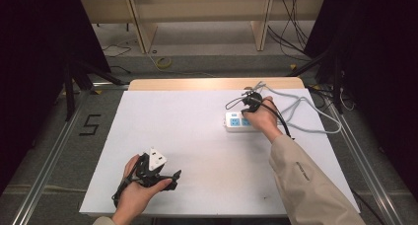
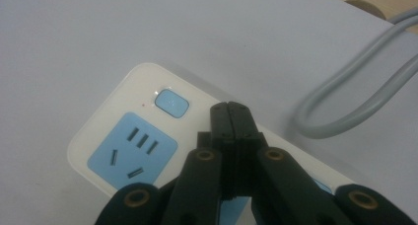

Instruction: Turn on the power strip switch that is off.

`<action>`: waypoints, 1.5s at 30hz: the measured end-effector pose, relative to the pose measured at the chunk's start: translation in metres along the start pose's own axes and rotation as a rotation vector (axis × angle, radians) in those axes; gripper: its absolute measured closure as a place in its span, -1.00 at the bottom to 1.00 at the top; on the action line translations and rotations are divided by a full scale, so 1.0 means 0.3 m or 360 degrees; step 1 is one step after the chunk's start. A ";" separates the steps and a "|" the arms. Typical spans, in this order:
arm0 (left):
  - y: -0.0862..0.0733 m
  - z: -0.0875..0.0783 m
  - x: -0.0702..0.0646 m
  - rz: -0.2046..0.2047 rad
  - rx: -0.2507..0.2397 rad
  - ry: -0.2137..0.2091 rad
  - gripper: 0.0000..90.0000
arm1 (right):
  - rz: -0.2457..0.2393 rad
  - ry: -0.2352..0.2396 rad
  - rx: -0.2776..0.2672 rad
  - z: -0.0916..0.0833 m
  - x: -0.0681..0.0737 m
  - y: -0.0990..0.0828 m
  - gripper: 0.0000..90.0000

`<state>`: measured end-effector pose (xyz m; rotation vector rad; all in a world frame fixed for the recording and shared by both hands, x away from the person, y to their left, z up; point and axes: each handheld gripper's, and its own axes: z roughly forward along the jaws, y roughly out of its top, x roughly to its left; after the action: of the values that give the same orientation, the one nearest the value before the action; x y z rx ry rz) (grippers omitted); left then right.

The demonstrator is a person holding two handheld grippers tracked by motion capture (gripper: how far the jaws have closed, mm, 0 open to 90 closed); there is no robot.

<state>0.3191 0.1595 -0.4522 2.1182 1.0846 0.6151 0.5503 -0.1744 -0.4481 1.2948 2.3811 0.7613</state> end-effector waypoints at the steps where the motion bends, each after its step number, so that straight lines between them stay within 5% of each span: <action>1: 0.000 0.000 0.000 -0.0006 0.0000 0.0002 -0.75 | 0.0002 0.0005 0.0003 -0.001 -0.002 0.000 1.00; 24: 0.003 0.003 -0.003 0.0001 -0.0002 -0.0004 -0.74 | 0.0040 -0.0032 0.0032 -0.017 -0.040 -0.009 1.00; 29: 0.009 0.006 -0.003 0.0008 0.0000 -0.0007 -0.74 | -0.0047 -0.0087 0.0048 -0.014 -0.023 -0.002 1.00; 38: 0.009 0.012 -0.001 0.0003 -0.0001 -0.0012 -0.74 | -0.0016 -0.0039 -0.0018 -0.018 -0.030 -0.005 1.00; 45: 0.005 0.006 -0.002 0.0000 -0.0005 -0.0009 -0.74 | -0.0034 -0.0058 0.0009 -0.014 -0.026 -0.002 1.00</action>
<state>0.3208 0.1578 -0.4522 2.1157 1.0800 0.6103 0.5519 -0.1826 -0.4448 1.2728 2.3659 0.7194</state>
